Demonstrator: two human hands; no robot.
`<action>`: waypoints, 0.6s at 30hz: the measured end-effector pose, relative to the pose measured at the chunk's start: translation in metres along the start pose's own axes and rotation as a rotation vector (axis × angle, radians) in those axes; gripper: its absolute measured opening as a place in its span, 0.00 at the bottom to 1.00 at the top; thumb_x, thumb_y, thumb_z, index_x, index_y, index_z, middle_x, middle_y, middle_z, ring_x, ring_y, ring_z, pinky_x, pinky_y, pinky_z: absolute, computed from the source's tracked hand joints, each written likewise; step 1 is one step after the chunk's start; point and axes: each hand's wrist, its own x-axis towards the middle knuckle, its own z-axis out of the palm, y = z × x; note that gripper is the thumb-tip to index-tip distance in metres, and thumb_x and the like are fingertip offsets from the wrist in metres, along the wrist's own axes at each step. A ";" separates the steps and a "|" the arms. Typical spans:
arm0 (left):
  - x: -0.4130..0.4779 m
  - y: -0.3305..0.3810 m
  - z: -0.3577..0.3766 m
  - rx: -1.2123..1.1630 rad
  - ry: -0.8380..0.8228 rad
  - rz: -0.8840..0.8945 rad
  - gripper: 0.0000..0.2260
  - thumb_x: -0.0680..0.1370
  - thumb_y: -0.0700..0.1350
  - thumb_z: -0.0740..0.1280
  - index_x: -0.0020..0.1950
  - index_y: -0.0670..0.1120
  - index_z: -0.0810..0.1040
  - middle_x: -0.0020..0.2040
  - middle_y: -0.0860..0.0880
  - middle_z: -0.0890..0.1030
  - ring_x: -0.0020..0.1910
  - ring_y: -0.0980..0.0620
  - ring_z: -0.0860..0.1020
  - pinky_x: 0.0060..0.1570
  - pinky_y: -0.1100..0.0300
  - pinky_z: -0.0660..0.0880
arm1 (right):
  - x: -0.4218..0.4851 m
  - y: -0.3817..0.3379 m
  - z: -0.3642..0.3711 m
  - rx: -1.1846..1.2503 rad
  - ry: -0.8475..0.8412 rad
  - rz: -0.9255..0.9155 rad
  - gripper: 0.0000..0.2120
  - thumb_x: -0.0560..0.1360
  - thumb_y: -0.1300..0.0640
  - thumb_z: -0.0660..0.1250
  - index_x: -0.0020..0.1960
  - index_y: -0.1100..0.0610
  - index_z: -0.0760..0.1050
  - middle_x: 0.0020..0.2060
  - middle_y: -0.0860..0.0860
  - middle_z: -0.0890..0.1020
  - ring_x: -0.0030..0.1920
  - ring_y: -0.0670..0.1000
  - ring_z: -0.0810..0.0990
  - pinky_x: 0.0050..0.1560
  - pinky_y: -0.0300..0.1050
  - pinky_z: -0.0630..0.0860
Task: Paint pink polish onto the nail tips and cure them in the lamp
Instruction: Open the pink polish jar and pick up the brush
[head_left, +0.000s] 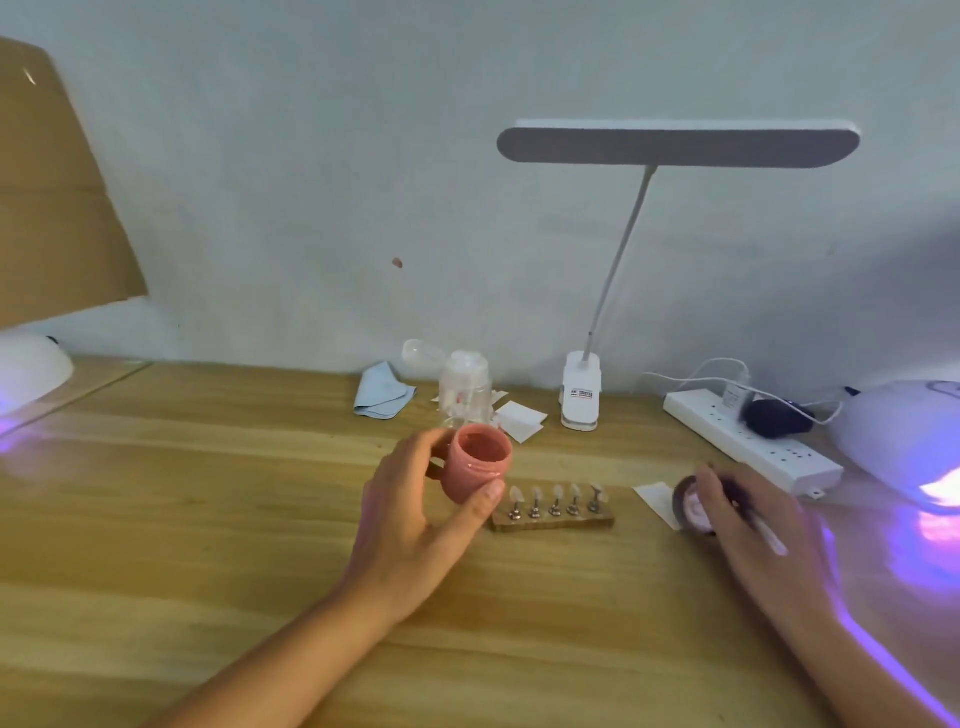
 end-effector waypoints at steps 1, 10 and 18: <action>0.000 -0.001 0.001 0.002 -0.009 -0.026 0.22 0.69 0.62 0.71 0.59 0.56 0.74 0.55 0.61 0.79 0.56 0.56 0.76 0.59 0.47 0.72 | 0.001 0.004 0.000 -0.003 0.005 0.013 0.06 0.77 0.43 0.63 0.45 0.42 0.75 0.39 0.37 0.81 0.43 0.48 0.80 0.42 0.47 0.71; 0.007 -0.022 -0.003 0.116 0.072 -0.275 0.22 0.67 0.52 0.79 0.57 0.57 0.73 0.54 0.61 0.80 0.57 0.59 0.76 0.62 0.52 0.70 | 0.000 -0.005 -0.004 0.058 0.215 0.044 0.09 0.77 0.49 0.66 0.54 0.50 0.72 0.50 0.51 0.80 0.50 0.55 0.80 0.56 0.59 0.74; 0.019 -0.036 -0.012 0.265 -0.138 -0.397 0.29 0.73 0.47 0.74 0.70 0.54 0.64 0.61 0.57 0.80 0.49 0.58 0.82 0.54 0.60 0.75 | -0.044 -0.072 0.035 -0.117 -0.222 -0.202 0.21 0.71 0.58 0.72 0.57 0.53 0.64 0.46 0.49 0.73 0.37 0.50 0.77 0.42 0.47 0.73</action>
